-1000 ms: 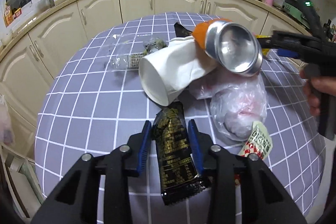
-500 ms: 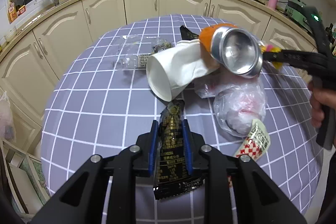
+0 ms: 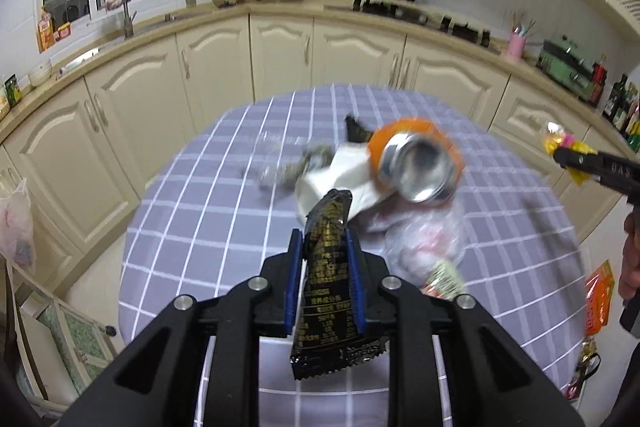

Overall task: Collect trash
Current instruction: 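Carry both held items to the blue bin and open both tools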

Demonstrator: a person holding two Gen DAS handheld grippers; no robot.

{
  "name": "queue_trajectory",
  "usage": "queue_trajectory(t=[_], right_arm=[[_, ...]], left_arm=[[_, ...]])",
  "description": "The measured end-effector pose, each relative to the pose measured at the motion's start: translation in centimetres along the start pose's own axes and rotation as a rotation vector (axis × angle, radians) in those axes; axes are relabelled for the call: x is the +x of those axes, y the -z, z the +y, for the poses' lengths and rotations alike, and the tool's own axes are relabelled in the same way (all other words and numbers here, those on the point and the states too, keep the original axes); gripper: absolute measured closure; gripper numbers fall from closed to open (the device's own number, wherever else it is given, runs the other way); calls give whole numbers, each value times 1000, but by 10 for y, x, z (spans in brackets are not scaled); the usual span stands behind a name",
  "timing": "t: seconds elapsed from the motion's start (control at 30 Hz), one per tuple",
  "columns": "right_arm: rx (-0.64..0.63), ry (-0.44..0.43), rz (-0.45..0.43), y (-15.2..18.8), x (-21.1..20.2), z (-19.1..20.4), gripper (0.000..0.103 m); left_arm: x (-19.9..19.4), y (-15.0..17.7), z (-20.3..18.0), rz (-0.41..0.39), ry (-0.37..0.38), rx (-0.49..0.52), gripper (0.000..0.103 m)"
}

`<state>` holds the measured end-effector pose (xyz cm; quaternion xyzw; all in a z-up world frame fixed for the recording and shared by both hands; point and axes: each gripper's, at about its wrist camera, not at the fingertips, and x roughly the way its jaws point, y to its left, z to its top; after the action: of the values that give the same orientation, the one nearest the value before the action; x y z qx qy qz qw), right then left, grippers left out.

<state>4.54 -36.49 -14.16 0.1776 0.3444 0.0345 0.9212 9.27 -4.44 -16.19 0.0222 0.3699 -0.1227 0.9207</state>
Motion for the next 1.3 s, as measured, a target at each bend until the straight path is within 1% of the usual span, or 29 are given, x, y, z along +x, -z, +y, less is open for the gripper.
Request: queue_trajectory(t=[0.1, 0.2, 0.3, 0.4, 0.43, 0.5, 0.53, 0.57, 0.63, 0.7, 0.8, 0.87, 0.97, 1.0, 1.1, 1.3], right_arm=[[16, 10, -43, 0, -25, -9, 79], [41, 24, -80, 3, -50, -23, 79], [80, 54, -113, 9, -76, -43, 79], [118, 94, -137, 18, -98, -64, 79], [134, 114, -147, 22, -107, -74, 79], [170, 159, -160, 32, -125, -94, 79], [192, 174, -166, 37, -132, -104, 79], [208, 190, -171, 41, -138, -111, 79], [248, 237, -181, 53, -154, -131, 79], [299, 290, -181, 68, -168, -154, 79], [376, 356, -165, 94, -182, -188, 79], [423, 399, -145, 111, -187, -207, 79], [511, 420, -109, 137, -187, -238, 79], [538, 422, -92, 146, -186, -249, 79], [601, 412, -54, 166, -176, -267, 79], [683, 378, 11, 189, -150, -297, 79]], left_arm=[[-15, -11, -15, -42, 42, 12, 83], [-27, -20, -39, -77, 97, 42, 83], [-33, -28, -70, -102, 171, 87, 83], [-37, -34, -111, -121, 259, 141, 83], [-37, -36, -130, -122, 298, 167, 83], [-36, -36, -157, -112, 357, 202, 83], [-34, -35, -178, -100, 405, 227, 83], [-32, -33, -193, -88, 437, 244, 83], [-27, -28, -223, -55, 495, 278, 83], [-19, -19, -259, -4, 565, 318, 83], [-5, 2, -308, 81, 641, 372, 83], [5, 20, -338, 130, 668, 426, 83], [22, 51, -380, 207, 684, 494, 83], [32, 63, -398, 245, 687, 521, 83], [56, 92, -429, 336, 683, 576, 83], [98, 133, -469, 477, 656, 650, 83]])
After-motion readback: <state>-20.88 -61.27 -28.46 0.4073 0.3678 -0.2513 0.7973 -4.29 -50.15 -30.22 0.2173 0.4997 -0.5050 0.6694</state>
